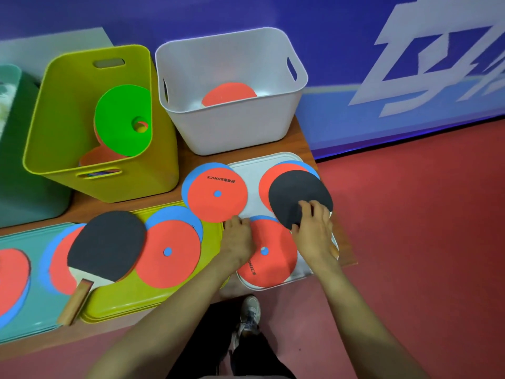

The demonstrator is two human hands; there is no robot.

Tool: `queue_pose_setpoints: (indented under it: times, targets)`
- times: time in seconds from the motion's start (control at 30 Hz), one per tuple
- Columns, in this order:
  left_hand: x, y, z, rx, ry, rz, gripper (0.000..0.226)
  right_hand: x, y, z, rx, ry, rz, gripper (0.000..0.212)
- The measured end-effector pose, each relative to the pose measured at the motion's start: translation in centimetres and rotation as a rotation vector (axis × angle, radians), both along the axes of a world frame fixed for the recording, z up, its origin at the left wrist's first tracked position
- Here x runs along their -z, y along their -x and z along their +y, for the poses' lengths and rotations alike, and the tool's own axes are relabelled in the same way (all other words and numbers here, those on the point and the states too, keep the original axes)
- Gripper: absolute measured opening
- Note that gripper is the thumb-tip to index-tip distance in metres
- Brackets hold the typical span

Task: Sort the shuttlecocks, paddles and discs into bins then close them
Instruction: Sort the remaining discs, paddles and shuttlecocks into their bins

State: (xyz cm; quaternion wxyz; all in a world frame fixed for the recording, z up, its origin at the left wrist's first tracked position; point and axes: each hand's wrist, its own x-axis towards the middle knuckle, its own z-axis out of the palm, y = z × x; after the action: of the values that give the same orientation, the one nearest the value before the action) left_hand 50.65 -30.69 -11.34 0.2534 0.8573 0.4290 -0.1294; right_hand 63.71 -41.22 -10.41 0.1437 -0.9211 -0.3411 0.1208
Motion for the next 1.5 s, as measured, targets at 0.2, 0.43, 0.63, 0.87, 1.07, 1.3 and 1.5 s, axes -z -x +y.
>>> queue_pose_setpoints:
  times: [0.2,0.43,0.63,0.87,1.07,1.3,1.5]
  targets:
    - [0.4,-2.4,-0.4,0.0,0.09,-0.062,0.052,0.5,-1.0,-2.1,0.094,0.182,0.094,0.062]
    - [0.8,-1.0,0.4,0.047,-0.059,0.07,0.049,2.0,1.1,-1.1,0.048,0.046,-0.042,0.056]
    - [0.2,-1.1,1.9,0.008,0.021,0.113,0.066,2.8,3.9,-0.2,-0.283,-0.105,0.134,0.053]
    - [-2.6,1.6,3.4,-0.126,0.246,-0.216,0.011,1.9,3.9,1.2,-0.211,-0.147,0.193,0.067]
    - [-6.7,5.9,5.7,-0.227,0.148,-0.523,0.022,0.0,4.6,4.1,-0.14,-0.35,0.444,0.052]
    - [-9.5,12.6,7.5,-0.457,0.14,-0.822,0.005,-3.2,7.7,9.2,-0.232,-0.569,0.386,0.027]
    - [-11.0,19.6,10.0,-0.715,0.233,-1.054,0.011,-5.4,12.8,14.1,-0.445,-0.651,0.232,0.024]
